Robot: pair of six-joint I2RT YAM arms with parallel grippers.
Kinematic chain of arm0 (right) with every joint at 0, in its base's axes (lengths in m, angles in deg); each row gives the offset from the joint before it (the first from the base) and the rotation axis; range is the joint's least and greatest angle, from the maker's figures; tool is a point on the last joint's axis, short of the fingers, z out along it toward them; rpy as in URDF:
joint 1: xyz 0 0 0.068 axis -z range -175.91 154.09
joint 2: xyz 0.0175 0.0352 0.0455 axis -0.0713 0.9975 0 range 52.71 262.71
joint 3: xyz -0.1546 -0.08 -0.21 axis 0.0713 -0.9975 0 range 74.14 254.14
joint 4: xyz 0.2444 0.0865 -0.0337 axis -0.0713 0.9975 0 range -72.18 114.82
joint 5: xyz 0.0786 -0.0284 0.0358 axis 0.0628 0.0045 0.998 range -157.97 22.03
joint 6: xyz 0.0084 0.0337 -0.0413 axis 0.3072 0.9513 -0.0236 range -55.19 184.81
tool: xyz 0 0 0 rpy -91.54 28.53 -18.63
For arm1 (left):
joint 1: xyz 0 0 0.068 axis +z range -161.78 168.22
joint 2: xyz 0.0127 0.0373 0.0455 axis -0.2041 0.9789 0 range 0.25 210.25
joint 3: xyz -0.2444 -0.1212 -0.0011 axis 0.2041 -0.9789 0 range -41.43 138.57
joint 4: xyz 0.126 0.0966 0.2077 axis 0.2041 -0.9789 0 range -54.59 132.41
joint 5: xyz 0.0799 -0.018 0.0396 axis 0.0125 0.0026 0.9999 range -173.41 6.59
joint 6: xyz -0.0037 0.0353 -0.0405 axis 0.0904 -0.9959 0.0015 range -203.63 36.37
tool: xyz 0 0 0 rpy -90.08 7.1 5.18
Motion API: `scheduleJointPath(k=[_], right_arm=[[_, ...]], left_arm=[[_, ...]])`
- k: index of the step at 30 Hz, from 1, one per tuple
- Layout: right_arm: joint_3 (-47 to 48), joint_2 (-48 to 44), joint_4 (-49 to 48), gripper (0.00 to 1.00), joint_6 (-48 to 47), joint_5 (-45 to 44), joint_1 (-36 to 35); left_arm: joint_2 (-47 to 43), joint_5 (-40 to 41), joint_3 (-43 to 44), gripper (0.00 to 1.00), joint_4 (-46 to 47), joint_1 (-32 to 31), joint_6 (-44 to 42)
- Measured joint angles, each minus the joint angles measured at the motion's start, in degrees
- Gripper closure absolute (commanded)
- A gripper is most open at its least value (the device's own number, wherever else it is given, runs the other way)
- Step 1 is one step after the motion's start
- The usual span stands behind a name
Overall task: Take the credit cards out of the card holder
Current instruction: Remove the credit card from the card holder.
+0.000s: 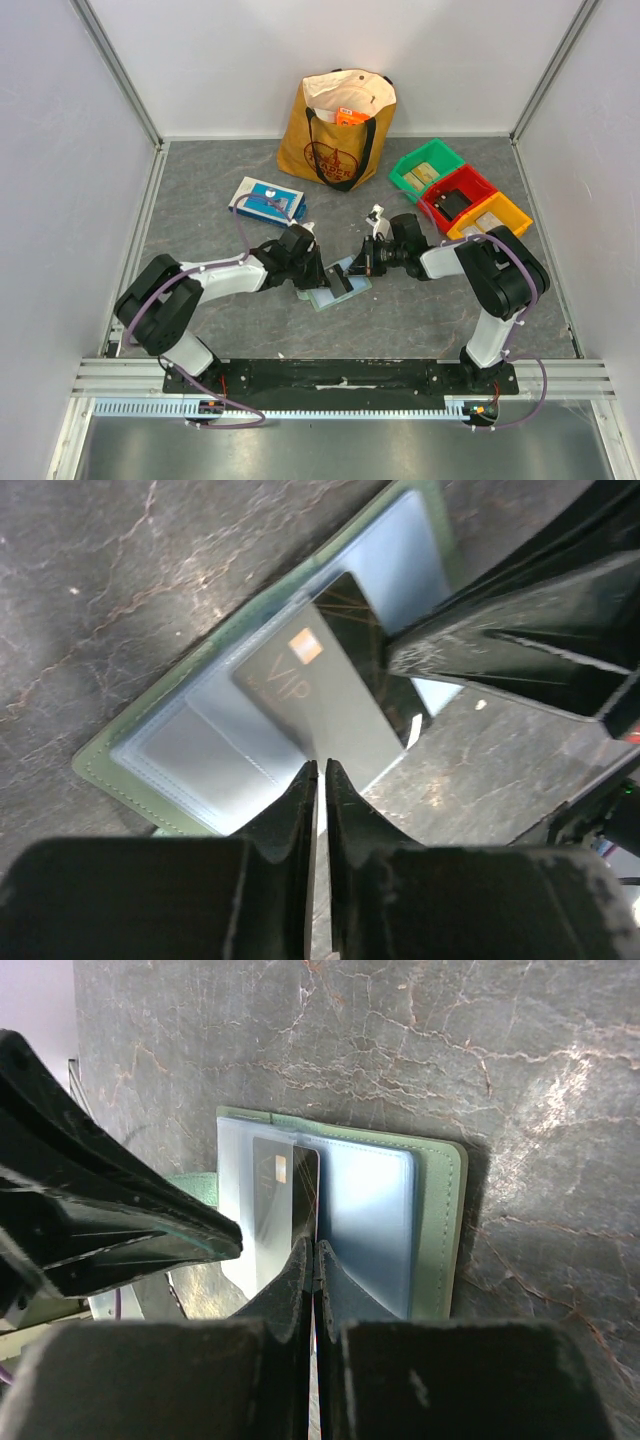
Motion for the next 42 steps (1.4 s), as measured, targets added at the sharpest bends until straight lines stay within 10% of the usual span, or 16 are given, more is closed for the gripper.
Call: scheduleJointPath(k=[6, 12, 42], right_arm=[[0.37, -0.48, 1.88, 0.98, -0.94, -0.94, 0.00], [0.37, -1.42, 2.54, 0.59, -0.72, -2.23, 0.07], [-13.77, -7.13, -12.48, 0.70, 11.23, -3.19, -0.55]], left_arm=[[1.31, 0.07, -1.77, 0.98, 0.79, -0.13, 0.07], [0.46, 0.02, -3.72, 0.98, 3.50, -0.13, 0.20], [0.35, -0.66, -5.07, 0.98, 6.21, -0.13, 1.62]])
